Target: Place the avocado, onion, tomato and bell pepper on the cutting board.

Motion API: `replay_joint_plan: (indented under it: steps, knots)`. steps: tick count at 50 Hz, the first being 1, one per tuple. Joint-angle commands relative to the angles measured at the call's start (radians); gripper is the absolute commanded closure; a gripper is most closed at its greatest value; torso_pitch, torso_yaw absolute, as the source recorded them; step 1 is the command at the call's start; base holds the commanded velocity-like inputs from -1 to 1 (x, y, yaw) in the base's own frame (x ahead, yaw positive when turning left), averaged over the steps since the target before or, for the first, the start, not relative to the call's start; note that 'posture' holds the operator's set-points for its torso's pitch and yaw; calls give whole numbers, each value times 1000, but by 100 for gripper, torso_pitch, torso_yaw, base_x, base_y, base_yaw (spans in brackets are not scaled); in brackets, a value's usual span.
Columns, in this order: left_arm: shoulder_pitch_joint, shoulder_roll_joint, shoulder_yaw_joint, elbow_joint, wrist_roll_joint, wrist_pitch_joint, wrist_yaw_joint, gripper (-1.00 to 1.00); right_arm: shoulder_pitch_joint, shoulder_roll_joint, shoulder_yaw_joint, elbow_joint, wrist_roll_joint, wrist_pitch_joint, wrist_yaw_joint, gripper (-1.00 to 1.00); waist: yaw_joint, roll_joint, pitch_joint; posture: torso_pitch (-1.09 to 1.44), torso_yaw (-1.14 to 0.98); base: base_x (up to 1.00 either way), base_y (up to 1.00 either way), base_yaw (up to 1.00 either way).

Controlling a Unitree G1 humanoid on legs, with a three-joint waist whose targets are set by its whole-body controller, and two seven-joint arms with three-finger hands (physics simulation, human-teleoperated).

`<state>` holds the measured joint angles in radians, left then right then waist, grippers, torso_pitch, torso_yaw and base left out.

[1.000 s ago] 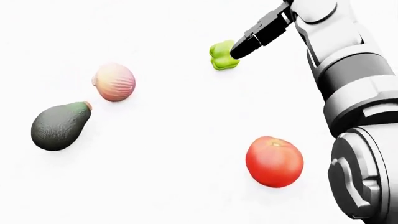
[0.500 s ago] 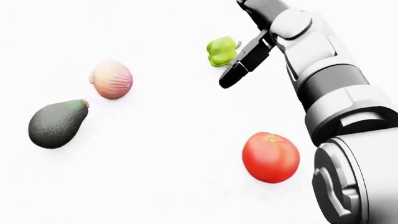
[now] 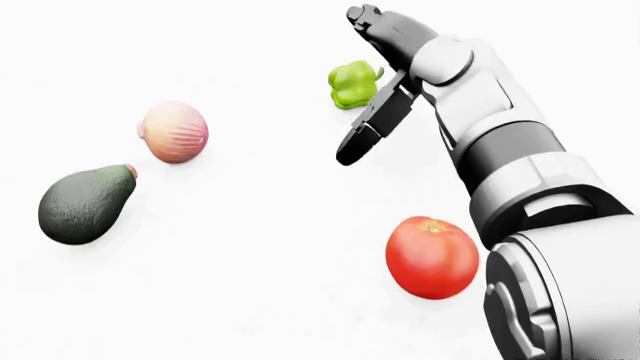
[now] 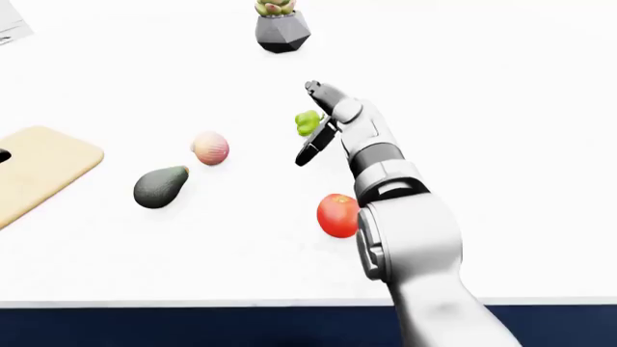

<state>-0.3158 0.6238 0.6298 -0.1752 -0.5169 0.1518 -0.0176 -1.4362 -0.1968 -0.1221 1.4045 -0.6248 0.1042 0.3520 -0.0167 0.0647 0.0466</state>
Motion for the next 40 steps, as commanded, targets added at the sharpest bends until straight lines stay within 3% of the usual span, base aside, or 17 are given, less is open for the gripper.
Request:
replay_joint_plan:
  steps: [1,14,40]
  knots:
    - [-18,24,18,-30,-3,-24,1,-100,-53,-6,-9,-45,14,-35,-50,-100,0,6,-29,0,0,0,0,0]
    - [-12,25,28,-30,-13,-25,0,-100,-26,16,-7,-39,-11,7,-214,-100,2,3,-29,0,0,0,0,0]
    - [0,16,29,-32,-11,-32,-9,-100,8,42,-19,-37,-6,28,-214,-100,4,2,-29,0,0,0,0,0]
